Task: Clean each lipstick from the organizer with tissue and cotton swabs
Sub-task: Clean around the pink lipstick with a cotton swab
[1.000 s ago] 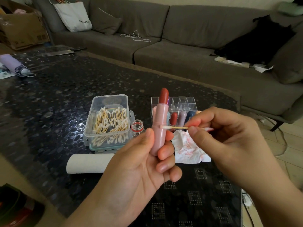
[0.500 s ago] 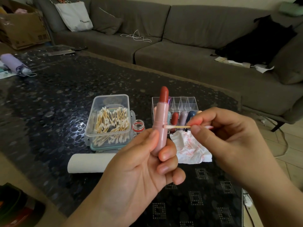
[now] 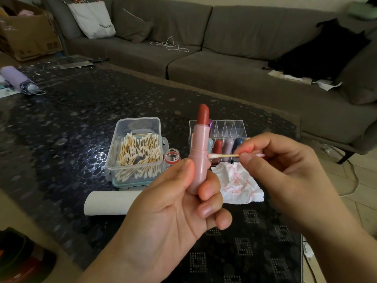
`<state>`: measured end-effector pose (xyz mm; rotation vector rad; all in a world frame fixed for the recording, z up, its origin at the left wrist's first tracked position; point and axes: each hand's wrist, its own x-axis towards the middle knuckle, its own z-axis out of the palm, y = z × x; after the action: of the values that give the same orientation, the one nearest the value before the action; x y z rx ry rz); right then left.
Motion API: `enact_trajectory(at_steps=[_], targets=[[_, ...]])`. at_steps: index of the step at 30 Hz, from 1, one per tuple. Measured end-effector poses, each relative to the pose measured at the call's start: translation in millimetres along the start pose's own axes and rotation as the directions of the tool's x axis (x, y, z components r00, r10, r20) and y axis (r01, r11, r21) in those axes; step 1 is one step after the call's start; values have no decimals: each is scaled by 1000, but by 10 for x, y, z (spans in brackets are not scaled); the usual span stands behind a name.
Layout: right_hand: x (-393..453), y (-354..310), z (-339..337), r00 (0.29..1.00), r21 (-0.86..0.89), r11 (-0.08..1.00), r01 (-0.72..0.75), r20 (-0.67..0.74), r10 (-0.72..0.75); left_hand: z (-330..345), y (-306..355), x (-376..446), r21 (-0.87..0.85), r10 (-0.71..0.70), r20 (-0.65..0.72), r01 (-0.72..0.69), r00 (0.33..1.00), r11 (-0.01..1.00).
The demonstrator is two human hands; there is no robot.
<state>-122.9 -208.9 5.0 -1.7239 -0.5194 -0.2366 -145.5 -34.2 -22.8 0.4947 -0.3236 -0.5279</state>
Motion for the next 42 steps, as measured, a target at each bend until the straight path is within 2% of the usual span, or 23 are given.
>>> enact_trajectory(at_steps=[11, 12, 15, 18, 23, 27, 33, 38, 42], targets=[[7, 28, 11, 1000, 31, 999, 18, 17, -18, -16, -18, 18, -24, -19, 27, 20, 999, 1000], [9, 35, 4, 1000, 31, 999, 12, 9, -12, -9, -27, 23, -7, -14, 11, 14, 1000, 1000], [1, 30, -16, 1000, 35, 999, -1, 9, 0, 8, -60, 18, 195, 33, -99, -13, 995, 981], [-6, 18, -6, 1000, 34, 999, 18, 19, -18, 17, -63, 24, 242, 50, -101, -24, 994, 970], [3, 48, -8, 1000, 60, 998, -2, -14, 3, -6, -25, 32, 157, -12, -27, 16, 1000, 987], [0, 20, 10, 1000, 71, 997, 17, 22, -19, 19, 3, 17, 11, -3, 23, 2, 1000, 1000], [10, 13, 0, 1000, 69, 997, 15, -27, -14, 35, 2, 24, -3, -27, -6, 27, 1000, 1000], [-13, -12, 21, 999, 63, 997, 37, 33, -39, 21, -18, 18, 15, -22, 1, 22, 1000, 1000], [-1, -5, -8, 1000, 75, 997, 17, -23, -15, 20, -8, 11, -2, -33, -4, 33, 999, 999]])
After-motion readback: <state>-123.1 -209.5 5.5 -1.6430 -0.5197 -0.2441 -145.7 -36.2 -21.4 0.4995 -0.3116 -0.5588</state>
